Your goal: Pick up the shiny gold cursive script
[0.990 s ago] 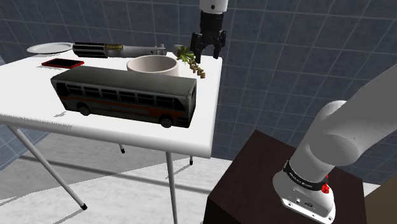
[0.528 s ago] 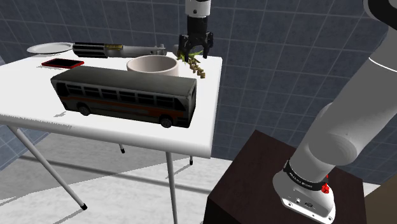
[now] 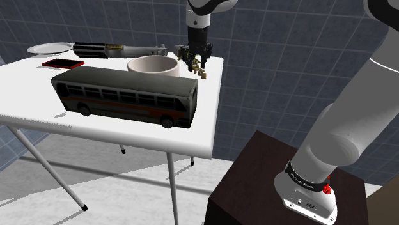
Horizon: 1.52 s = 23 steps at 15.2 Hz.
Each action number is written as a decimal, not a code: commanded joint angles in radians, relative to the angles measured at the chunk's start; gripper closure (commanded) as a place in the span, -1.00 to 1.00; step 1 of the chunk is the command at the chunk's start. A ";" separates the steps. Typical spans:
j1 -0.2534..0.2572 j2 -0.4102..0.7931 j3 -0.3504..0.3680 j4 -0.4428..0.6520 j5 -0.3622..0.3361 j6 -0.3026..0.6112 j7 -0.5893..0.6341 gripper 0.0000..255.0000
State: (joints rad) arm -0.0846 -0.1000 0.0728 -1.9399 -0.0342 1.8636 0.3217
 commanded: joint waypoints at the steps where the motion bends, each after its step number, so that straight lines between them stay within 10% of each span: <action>1: 0.000 -0.001 0.000 -0.003 0.000 0.003 0.000 1.00; 23: 0.000 0.009 0.001 0.197 0.001 -0.187 -0.005 1.00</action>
State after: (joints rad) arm -0.0839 -0.0957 0.0738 -1.7635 -0.0333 1.6921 0.3176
